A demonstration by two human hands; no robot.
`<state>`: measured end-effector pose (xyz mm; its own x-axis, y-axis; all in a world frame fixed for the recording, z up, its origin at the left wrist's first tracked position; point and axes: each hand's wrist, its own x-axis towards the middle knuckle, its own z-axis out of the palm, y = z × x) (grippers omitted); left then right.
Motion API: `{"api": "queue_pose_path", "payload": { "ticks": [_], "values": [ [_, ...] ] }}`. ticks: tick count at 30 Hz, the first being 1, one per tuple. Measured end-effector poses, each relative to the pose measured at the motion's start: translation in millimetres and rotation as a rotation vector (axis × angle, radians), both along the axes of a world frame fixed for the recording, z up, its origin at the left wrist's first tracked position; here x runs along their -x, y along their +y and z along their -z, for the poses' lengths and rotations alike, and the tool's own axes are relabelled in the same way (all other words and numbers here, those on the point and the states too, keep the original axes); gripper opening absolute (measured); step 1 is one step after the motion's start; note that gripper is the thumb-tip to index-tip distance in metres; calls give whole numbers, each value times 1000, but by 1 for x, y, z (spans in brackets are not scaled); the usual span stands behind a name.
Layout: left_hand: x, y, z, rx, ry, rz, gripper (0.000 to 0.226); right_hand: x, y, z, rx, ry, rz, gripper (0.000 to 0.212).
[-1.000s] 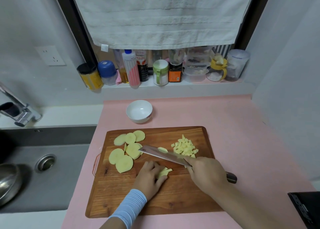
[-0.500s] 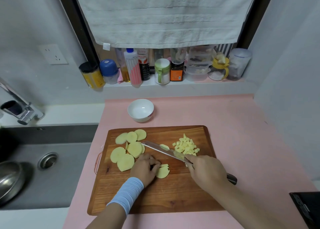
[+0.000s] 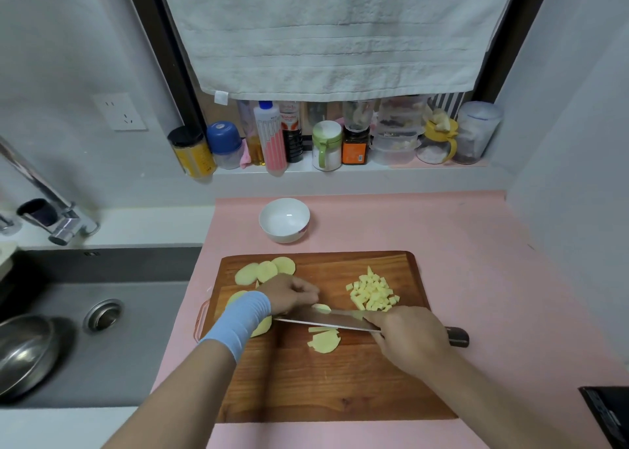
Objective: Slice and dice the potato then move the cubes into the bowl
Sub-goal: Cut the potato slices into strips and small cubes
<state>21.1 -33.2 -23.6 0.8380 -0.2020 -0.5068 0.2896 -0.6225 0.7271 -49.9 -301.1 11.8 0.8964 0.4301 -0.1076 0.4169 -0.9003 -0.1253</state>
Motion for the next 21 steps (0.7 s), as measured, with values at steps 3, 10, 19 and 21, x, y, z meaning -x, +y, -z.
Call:
{"api": "queue_pose_path", "payload": {
  "ticks": [3, 10, 19, 21],
  "values": [
    [1, -7, 7, -81, 75, 110, 12, -1, 3, 1, 26, -28, -39, 45],
    [3, 10, 23, -30, -71, -212, 15, 2, -4, 6, 26, -9, -19, 38],
    [27, -3, 49, -425, -568, -45, 24, 4, -7, 20, -227, 282, 455, 31],
    [34, -16, 58, -478, -588, 100, 27, 3, -2, 21, -241, 301, 489, 32]
  ]
}}
